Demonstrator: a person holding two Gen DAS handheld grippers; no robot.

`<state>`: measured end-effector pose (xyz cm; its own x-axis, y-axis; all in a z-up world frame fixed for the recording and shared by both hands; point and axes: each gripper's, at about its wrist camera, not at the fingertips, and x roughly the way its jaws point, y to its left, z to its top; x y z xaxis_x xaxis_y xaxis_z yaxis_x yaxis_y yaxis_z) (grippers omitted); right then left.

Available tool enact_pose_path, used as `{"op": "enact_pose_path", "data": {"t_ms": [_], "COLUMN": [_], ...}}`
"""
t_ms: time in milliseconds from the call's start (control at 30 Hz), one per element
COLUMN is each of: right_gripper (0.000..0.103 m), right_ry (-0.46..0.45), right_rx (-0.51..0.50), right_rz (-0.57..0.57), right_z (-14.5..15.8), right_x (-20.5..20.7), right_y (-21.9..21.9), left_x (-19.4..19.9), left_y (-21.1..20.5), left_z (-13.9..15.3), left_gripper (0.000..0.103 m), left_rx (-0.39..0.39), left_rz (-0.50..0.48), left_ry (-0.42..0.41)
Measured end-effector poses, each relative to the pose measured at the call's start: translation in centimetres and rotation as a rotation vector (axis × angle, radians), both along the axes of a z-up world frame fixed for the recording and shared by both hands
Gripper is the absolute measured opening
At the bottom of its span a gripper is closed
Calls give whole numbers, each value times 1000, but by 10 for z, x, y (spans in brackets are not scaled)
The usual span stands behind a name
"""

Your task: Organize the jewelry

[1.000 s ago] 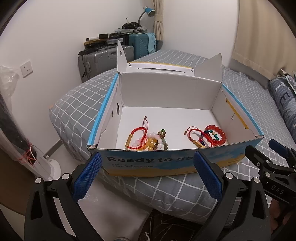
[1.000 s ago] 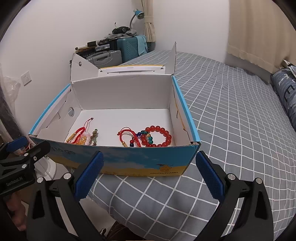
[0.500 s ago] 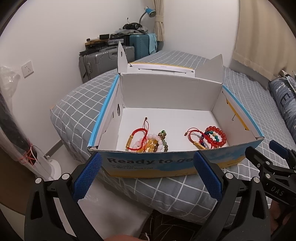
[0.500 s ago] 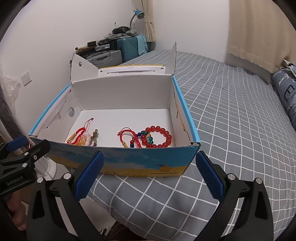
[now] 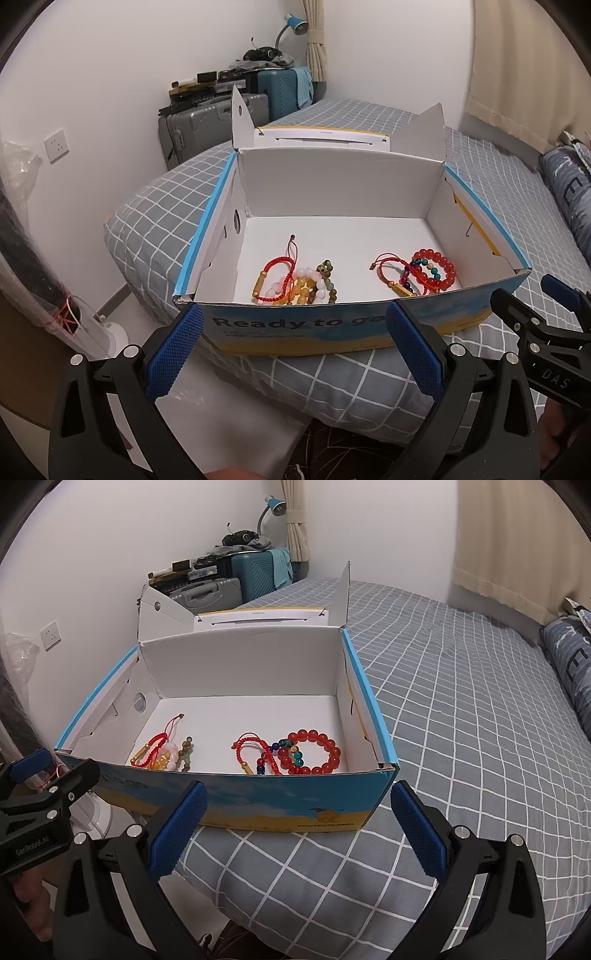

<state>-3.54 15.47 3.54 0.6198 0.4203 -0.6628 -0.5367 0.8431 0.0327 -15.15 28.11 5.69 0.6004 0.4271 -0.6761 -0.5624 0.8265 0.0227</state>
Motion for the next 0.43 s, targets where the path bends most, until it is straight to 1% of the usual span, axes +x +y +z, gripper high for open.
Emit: {"op": "enact_pose_path", "data": {"t_ms": [433], "right_gripper": [95], "right_ry": [7], "right_rx": [-3], "right_rz": [-2], "right_z": [-2], "right_x": [2], "right_y": [-1], "left_x": [0], "left_y": [-3], "left_z": [1], "left_gripper": [97], "left_rx": [-11], "left_rz": [-7], "left_ry": [-12]}}
